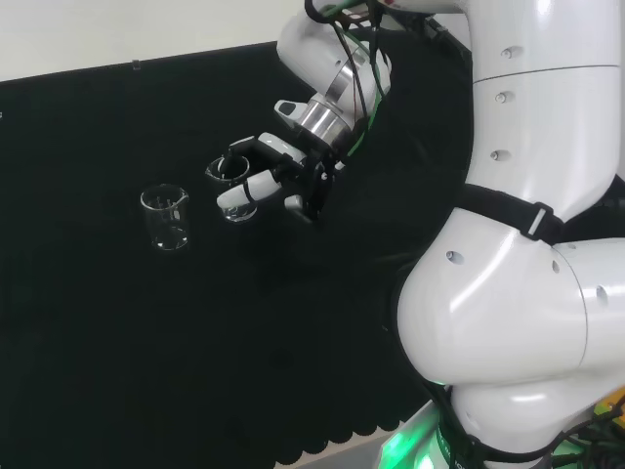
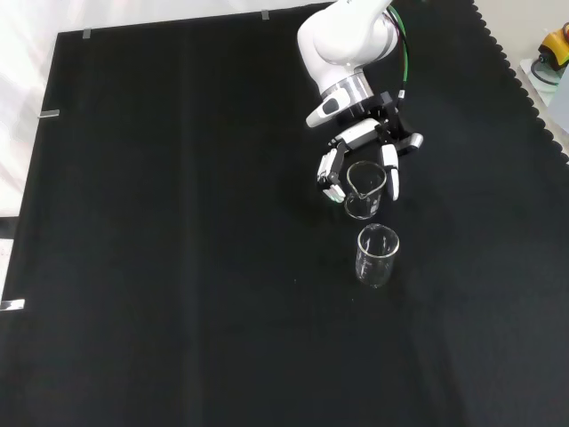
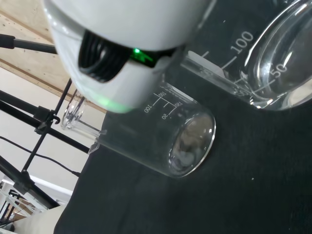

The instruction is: Pick up the beaker on the right.

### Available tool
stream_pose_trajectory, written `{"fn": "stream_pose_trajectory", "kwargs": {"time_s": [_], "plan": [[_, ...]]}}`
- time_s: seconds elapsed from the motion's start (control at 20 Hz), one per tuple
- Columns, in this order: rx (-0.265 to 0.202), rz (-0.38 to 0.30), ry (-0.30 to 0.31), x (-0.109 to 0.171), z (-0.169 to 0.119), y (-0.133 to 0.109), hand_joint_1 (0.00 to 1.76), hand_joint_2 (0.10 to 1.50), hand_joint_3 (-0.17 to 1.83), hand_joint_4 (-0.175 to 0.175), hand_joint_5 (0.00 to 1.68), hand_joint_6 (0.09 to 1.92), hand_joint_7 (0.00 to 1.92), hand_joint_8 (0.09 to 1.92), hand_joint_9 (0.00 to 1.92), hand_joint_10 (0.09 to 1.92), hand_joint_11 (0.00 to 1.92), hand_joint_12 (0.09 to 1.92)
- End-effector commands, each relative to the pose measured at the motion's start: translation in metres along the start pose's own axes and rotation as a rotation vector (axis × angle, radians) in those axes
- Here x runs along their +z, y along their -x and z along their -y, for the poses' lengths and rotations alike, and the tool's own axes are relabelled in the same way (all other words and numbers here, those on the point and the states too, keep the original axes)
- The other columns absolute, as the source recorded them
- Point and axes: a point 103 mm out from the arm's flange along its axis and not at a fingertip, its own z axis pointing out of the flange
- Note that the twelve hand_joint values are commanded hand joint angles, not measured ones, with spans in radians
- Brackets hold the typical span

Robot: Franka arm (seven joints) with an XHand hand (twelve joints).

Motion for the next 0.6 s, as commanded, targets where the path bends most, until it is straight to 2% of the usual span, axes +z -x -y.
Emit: {"fn": "stream_pose_trajectory", "kwargs": {"time_s": [0.05, 0.4, 0.6], "plan": [[0.001, 0.004, -0.005, 0.000, 0.000, -0.002, 1.39, 1.05, 0.07, -0.175, 0.97, 1.02, 1.08, 0.92, 0.95, 1.07, 0.75, 1.03], [-0.001, 0.007, 0.002, -0.007, 0.001, -0.007, 1.39, 1.02, 0.10, -0.175, 1.00, 0.98, 1.11, 0.88, 0.97, 1.03, 0.76, 1.01], [-0.003, 0.021, -0.006, -0.022, 0.003, -0.017, 1.39, 0.92, 0.30, -0.175, 1.00, 0.99, 1.12, 0.89, 0.98, 1.05, 0.77, 1.01]]}}
